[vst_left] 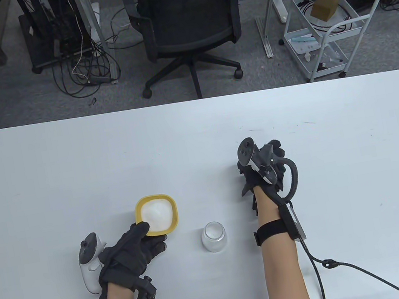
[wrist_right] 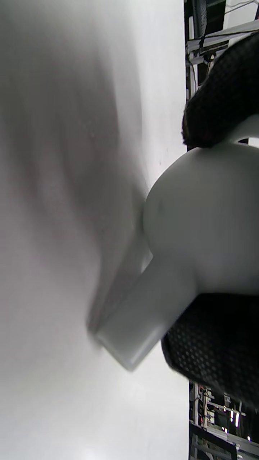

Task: Unscrew the press dispenser and pour salt into it

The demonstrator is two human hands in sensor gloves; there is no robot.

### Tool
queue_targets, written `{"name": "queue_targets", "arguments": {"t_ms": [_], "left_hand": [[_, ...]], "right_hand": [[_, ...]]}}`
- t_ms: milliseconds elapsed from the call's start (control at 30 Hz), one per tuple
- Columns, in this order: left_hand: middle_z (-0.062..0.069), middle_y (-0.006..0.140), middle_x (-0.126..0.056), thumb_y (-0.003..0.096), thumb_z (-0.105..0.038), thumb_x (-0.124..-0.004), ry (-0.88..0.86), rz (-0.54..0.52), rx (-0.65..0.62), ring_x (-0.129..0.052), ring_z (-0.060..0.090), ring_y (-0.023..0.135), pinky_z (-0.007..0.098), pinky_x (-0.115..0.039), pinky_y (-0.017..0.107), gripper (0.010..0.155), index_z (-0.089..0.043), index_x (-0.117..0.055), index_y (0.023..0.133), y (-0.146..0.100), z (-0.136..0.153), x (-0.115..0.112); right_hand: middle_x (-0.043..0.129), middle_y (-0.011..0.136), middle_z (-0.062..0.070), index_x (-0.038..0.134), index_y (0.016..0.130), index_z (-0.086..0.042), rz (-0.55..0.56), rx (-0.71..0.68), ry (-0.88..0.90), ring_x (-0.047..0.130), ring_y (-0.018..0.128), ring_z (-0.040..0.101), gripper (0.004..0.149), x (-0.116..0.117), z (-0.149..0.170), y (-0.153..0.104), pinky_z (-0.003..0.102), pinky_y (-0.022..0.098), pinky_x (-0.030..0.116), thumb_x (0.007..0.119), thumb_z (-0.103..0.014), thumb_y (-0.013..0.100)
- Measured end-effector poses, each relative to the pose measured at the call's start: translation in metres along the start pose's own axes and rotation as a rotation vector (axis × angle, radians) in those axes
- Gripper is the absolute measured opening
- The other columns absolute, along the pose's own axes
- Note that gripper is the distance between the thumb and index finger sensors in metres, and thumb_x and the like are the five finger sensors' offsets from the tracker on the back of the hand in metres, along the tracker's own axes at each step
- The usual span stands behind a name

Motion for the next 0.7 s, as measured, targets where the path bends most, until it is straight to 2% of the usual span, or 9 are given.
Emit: {"name": "queue_targets", "arguments": {"t_ms": [100, 200, 367, 567, 700], "left_hand": [[0.026, 0.106, -0.066, 0.0594, -0.062, -0.077, -0.003, 0.0, -0.006, -0.088, 0.03, 0.086, 0.057, -0.075, 0.068, 0.094, 0.006, -0.043, 0.114, 0.001, 0.0, 0.001], [0.026, 0.106, -0.066, 0.0595, -0.062, -0.077, -0.008, -0.007, -0.01, -0.088, 0.029, 0.086, 0.057, -0.075, 0.068, 0.094, 0.006, -0.043, 0.114, 0.001, 0.0, 0.002], [0.025, 0.106, -0.066, 0.0595, -0.063, -0.077, -0.016, -0.01, -0.012, -0.088, 0.029, 0.087, 0.057, -0.075, 0.068, 0.093, 0.005, -0.043, 0.114, 0.002, 0.0, 0.002], [0.025, 0.106, -0.066, 0.0596, -0.063, -0.077, -0.012, -0.003, -0.019, -0.088, 0.029, 0.087, 0.057, -0.075, 0.068, 0.094, 0.005, -0.042, 0.114, 0.003, -0.001, 0.0], [0.025, 0.106, -0.066, 0.0593, -0.063, -0.077, -0.007, -0.003, -0.022, -0.088, 0.029, 0.087, 0.058, -0.075, 0.068, 0.094, 0.005, -0.043, 0.114, 0.004, 0.0, -0.002]], "right_hand": [[0.062, 0.098, 0.053, 0.036, 0.107, 0.034, 0.008, -0.023, 0.097, 0.086, 0.075, 0.057, 0.115, -0.004, 0.01, -0.006, 0.063, 0.055, 0.079, 0.086, -0.054, 0.052], [0.063, 0.099, 0.051, 0.036, 0.108, 0.032, 0.035, -0.09, 0.182, 0.086, 0.076, 0.055, 0.114, -0.012, 0.019, -0.013, 0.068, 0.057, 0.074, 0.085, -0.055, 0.052], [0.061, 0.101, 0.05, 0.034, 0.109, 0.031, 0.045, -0.283, 0.349, 0.084, 0.079, 0.055, 0.115, -0.031, 0.031, -0.033, 0.075, 0.059, 0.063, 0.085, -0.055, 0.052], [0.056, 0.104, 0.05, 0.03, 0.109, 0.03, 0.074, -0.538, 0.593, 0.081, 0.083, 0.056, 0.115, -0.058, 0.035, -0.079, 0.073, 0.063, 0.06, 0.085, -0.053, 0.052], [0.053, 0.105, 0.05, 0.027, 0.11, 0.029, 0.094, -0.667, 0.766, 0.079, 0.085, 0.056, 0.114, -0.065, 0.033, -0.114, 0.073, 0.064, 0.058, 0.084, -0.052, 0.053]]}}
Point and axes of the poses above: the tracker on the back of each hand, its own z axis roughly to the little-finger side, its own y axis roughly from the wrist to the fingertips, x = y × z, the point moved 3 cm from there along y, roughly from the wrist to the fingertips
